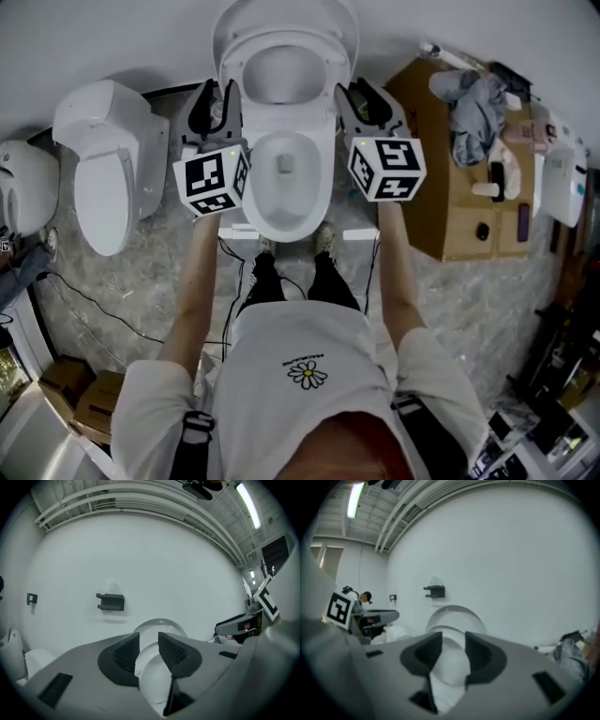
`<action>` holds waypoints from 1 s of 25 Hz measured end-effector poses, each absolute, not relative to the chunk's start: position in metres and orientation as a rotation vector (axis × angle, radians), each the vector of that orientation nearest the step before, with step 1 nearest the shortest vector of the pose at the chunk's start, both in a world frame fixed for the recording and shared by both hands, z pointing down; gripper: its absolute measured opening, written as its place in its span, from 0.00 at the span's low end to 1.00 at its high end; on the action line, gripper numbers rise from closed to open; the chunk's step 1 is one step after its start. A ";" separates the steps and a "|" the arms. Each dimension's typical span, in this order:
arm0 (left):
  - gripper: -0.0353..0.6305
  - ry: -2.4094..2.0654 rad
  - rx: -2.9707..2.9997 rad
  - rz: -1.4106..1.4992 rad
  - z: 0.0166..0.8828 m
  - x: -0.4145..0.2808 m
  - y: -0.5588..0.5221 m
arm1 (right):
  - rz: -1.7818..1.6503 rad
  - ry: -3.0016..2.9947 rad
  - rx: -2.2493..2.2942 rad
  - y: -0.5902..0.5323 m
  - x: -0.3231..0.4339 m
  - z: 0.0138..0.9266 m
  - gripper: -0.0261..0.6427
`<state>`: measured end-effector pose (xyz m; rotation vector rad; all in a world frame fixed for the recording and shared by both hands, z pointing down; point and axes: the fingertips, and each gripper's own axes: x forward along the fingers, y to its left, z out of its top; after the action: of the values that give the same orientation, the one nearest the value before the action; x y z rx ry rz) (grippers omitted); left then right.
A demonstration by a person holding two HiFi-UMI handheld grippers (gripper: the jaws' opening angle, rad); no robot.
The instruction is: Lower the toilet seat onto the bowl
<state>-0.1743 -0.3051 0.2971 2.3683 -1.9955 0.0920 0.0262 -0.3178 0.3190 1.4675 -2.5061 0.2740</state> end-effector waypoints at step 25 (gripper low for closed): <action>0.31 -1.818 2.290 0.467 0.430 -0.202 -0.439 | 0.350 -2.083 1.526 -0.461 0.041 0.447 0.27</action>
<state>-0.2024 -0.4394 0.4303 2.2897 -1.8179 0.4673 0.0407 -0.4607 0.4468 1.5259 -2.0827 0.3499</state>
